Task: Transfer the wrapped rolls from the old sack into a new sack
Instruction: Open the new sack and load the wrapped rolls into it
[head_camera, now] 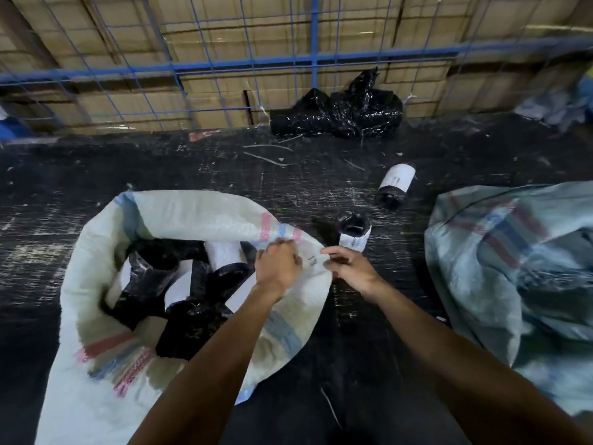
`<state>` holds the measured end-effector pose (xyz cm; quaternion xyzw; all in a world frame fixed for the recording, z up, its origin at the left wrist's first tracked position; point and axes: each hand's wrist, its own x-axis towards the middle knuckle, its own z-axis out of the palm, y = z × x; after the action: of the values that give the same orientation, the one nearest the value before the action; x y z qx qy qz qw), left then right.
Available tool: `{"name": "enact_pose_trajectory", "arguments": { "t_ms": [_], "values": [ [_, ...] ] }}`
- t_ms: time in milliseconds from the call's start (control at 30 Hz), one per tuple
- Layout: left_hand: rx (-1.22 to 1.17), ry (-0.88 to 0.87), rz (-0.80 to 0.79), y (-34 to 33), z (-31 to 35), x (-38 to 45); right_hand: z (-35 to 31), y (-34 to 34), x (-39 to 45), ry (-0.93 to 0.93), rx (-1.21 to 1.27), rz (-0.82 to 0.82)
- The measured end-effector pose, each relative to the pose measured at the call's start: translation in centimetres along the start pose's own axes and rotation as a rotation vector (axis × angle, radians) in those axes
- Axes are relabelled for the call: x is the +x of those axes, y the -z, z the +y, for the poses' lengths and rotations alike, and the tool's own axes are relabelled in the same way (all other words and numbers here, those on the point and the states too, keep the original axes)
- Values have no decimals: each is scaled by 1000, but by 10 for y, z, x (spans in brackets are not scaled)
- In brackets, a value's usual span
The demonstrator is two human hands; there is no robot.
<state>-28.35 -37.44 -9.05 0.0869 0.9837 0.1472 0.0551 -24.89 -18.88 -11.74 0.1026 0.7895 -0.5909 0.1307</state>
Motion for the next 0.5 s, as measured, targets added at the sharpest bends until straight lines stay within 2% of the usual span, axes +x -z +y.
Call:
{"name": "enact_pose_trajectory", "arguments": {
  "t_ms": [67,133,200,267,367,433,500],
  "values": [
    [-151,-52,157,6,32,15,5,26,12,69,-14,132],
    [-207,-145,172,4,61,34,6,58,26,96,-15,329],
    [-159,-235,70,-8,84,55,5,89,48,68,-12,509],
    [-18,-270,-125,-24,98,73,1,114,69,-26,10,626],
    [63,-243,-295,-53,107,101,5,149,115,-206,21,682],
    [-33,-211,-283,-74,108,116,9,164,147,-319,59,665],
    [-124,-193,-185,-87,108,127,13,173,175,-425,179,626]
  ]
}}
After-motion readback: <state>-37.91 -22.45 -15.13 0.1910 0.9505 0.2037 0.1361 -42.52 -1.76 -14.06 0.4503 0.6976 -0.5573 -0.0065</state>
